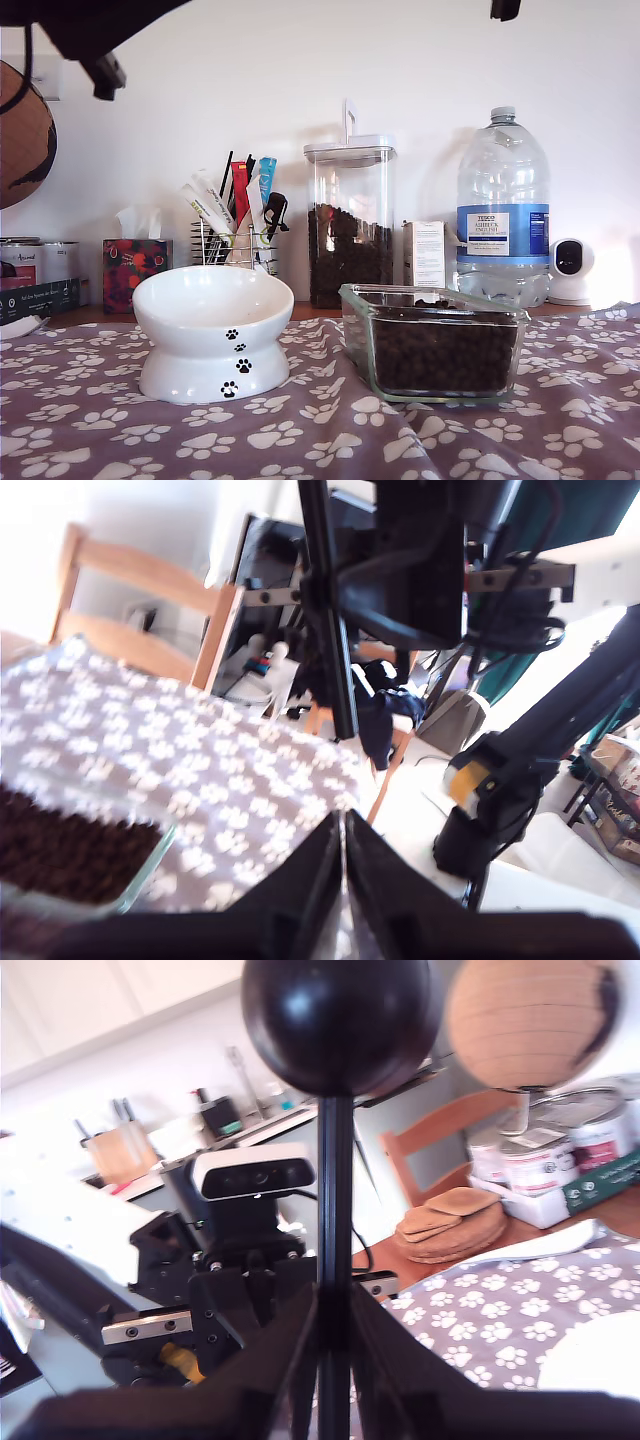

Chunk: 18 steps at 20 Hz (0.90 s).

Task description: Measure one spoon of cat food and pour it into the food bowl

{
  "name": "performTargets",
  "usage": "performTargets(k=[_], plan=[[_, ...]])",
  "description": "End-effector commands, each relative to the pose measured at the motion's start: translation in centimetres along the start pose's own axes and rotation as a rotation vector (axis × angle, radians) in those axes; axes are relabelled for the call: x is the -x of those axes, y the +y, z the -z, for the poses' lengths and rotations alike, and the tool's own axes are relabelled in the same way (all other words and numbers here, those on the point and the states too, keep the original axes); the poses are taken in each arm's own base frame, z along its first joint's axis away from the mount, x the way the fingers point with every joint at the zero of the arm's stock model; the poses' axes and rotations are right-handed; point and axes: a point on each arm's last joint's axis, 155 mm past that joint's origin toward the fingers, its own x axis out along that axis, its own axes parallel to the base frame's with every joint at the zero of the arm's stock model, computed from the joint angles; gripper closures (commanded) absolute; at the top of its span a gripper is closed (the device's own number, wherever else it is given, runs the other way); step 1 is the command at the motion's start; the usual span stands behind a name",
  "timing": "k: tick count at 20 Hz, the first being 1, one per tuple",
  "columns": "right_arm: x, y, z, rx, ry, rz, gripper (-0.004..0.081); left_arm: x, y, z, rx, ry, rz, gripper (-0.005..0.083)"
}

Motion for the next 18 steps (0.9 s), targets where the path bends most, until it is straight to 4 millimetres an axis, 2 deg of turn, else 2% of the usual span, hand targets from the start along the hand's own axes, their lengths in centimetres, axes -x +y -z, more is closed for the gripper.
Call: performTargets(k=[1, 3, 5, 8, 12, 18], plan=[[-0.1, 1.0, 0.3, 0.008, 0.005, -0.048, 0.0783, -0.5, -0.8, 0.2, 0.006, 0.000, 0.043, 0.0654], [-0.3, 2.0, 0.1, 0.026, 0.002, -0.091, 0.0783, -1.0, -1.4, 0.3, 0.041, -0.002, 0.069, 0.0570], [-0.4, 3.0, 0.0, 0.041, -0.002, -0.129, 0.0783, -1.5, -1.3, 0.5, 0.069, 0.003, 0.075, 0.0563], [-0.7, 4.0, 0.0, 0.057, -0.007, -0.163, 0.0783, -2.2, -1.2, 0.4, 0.107, 0.013, 0.088, 0.0505], [-1.0, 4.2, 0.4, 0.052, 0.004, -0.173, 0.0783, -2.9, -1.7, -1.1, 0.078, -0.005, 0.108, 0.0504], [-1.6, 4.0, 1.2, 0.054, 0.018, -0.173, 0.0783, -3.8, -3.0, -0.6, 0.087, 0.012, 0.143, 0.0505]])
